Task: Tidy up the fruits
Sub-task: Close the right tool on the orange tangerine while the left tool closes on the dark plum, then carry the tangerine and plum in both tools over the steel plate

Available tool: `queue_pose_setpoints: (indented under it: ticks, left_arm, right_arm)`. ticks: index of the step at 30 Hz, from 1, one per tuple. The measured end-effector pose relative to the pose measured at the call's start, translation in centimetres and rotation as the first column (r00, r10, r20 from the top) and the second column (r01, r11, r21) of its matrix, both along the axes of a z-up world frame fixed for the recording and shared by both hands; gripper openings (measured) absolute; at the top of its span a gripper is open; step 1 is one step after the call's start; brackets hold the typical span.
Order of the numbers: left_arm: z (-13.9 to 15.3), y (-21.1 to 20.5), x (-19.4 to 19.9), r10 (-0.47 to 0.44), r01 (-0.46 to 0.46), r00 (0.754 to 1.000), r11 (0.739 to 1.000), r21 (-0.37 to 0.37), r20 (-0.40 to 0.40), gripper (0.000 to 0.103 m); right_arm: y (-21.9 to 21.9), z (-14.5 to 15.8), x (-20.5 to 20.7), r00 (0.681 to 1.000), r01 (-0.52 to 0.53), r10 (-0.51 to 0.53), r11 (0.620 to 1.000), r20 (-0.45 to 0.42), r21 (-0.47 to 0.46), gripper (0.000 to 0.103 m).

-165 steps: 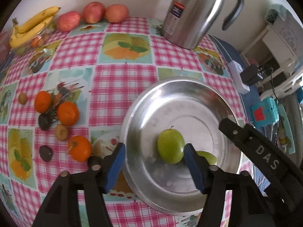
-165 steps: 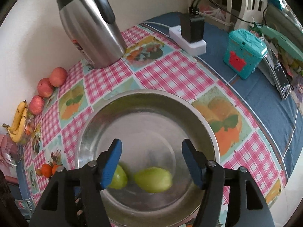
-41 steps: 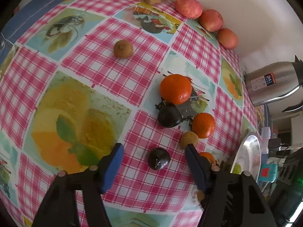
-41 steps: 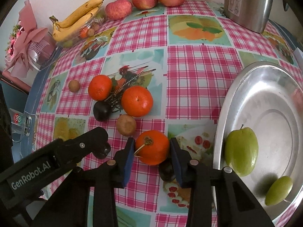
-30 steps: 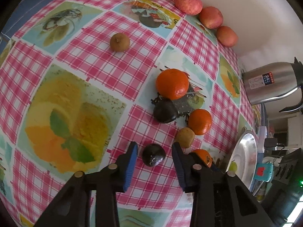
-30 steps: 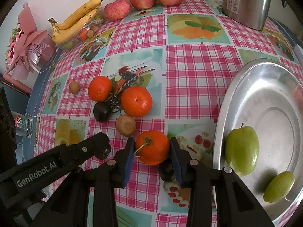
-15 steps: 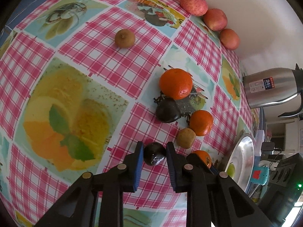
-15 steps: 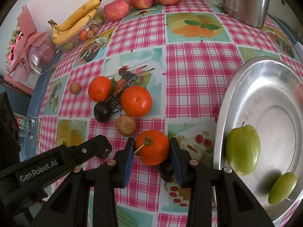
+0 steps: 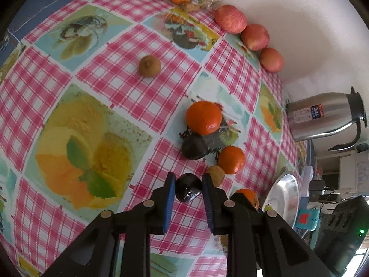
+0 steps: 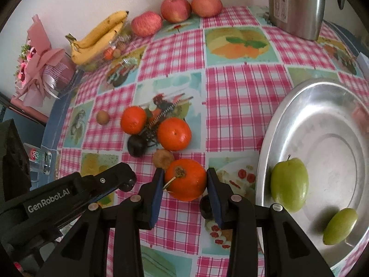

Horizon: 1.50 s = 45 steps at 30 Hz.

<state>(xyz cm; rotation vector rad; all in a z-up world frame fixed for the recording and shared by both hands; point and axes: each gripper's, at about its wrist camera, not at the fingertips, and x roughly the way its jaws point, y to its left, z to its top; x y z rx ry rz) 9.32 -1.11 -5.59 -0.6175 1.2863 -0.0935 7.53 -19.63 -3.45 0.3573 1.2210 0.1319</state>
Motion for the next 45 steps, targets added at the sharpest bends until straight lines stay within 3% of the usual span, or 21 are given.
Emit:
queue_pose_setpoints:
  ticks: [9, 17, 31, 38, 45]
  left_arm:
    - [3.1, 0.1, -0.1, 0.006, -0.006, 0.996, 1.0, 0.002, 0.092, 0.025]
    - [4.1, -0.5, -0.3, -0.013, 0.012, 0.993, 1.0, 0.011, 0.121, 0.025]
    - [4.9, -5.6, -0.9, -0.162, 0.157, 0.976, 0.987, 0.042, 0.143, 0.025]
    - [5.0, -9.5, -1.8, -0.271, 0.264, 0.952, 0.962, 0.069, 0.145, 0.025]
    - [4.8, -14.1, -3.3, -0.4, 0.39, 0.907, 0.916, 0.097, 0.132, 0.025]
  right_arm:
    - [-0.9, 3.7, -0.5, 0.995, 0.025, -0.023, 1.0, 0.101, -0.02, 0.038]
    - [-2.2, 3.3, -0.8, 0.995, 0.054, -0.051, 0.998, 0.085, -0.034, 0.038]
    - [-8.7, 3.3, -2.6, 0.966, 0.252, -0.246, 0.964, 0.078, -0.081, 0.038]
    - [-11.2, 4.0, -3.8, 0.94, 0.337, -0.327, 0.936, 0.1, -0.098, 0.038]
    - [-13.0, 4.7, -4.9, 0.917, 0.394, -0.379, 0.909, 0.123, -0.138, 0.038]
